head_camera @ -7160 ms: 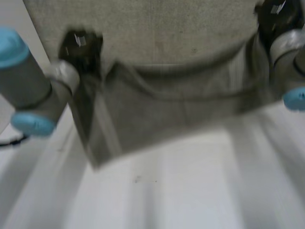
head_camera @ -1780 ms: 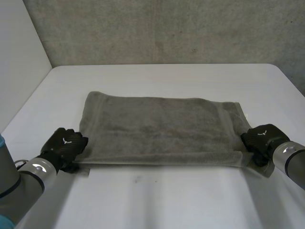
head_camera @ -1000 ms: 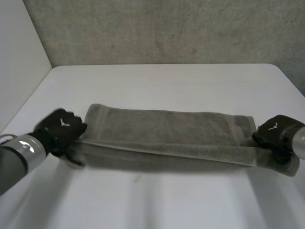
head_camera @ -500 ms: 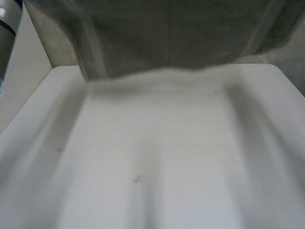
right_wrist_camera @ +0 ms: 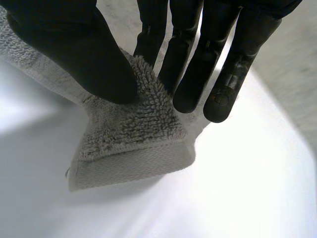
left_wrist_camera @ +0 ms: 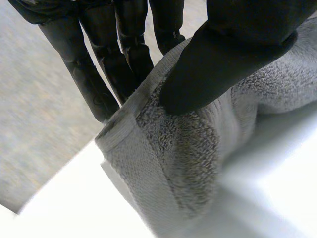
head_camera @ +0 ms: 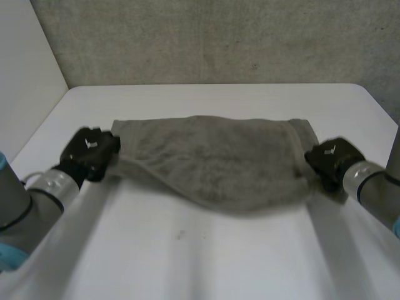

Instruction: Fold the towel.

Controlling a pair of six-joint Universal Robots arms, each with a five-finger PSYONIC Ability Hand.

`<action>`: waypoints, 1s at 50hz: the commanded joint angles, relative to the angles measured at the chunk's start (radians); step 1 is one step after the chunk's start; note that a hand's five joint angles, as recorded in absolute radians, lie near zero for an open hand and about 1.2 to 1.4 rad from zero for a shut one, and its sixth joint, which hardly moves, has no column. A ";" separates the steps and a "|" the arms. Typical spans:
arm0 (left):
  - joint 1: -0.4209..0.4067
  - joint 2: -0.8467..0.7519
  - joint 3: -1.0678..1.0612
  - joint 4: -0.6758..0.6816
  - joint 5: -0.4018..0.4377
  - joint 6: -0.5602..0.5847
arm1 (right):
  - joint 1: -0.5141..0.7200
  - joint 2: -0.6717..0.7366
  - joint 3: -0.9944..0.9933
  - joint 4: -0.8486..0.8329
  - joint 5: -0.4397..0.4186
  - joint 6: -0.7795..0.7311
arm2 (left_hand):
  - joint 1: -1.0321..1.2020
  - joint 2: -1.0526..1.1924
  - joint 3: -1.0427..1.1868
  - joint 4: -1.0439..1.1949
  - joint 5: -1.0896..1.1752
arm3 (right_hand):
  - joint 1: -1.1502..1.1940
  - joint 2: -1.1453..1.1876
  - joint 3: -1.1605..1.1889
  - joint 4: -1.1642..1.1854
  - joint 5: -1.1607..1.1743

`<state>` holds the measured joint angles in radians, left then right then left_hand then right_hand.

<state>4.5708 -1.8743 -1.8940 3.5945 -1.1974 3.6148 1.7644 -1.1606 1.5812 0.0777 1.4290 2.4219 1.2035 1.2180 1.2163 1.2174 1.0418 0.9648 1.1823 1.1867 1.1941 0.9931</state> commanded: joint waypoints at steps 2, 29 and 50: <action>0.014 0.110 -0.128 -0.185 -0.001 0.175 | -0.023 -0.031 0.039 0.154 0.016 -0.076 | 0.193 0.178 0.180 0.179 0.180 | 0.431 0.214 0.210 0.202 0.229; 0.001 0.048 0.122 -0.392 0.090 0.440 | -0.108 0.001 -0.068 0.202 0.030 -0.124 | 0.193 0.178 0.180 0.179 0.180 | 0.431 0.214 0.210 0.202 0.229; -0.035 -0.450 0.622 -0.329 -0.014 0.424 | -0.005 0.390 -0.417 -0.156 0.088 -0.063 | 0.193 0.178 0.180 0.179 0.180 | 0.431 0.214 0.210 0.202 0.229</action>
<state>4.5416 -2.2641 -1.3389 3.2587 -1.2099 4.0392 1.7405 -0.8658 1.2621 -0.0563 1.4909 2.3680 1.2050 1.2179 1.2165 1.2174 1.0418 0.9648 1.1823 1.1867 1.1941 0.9937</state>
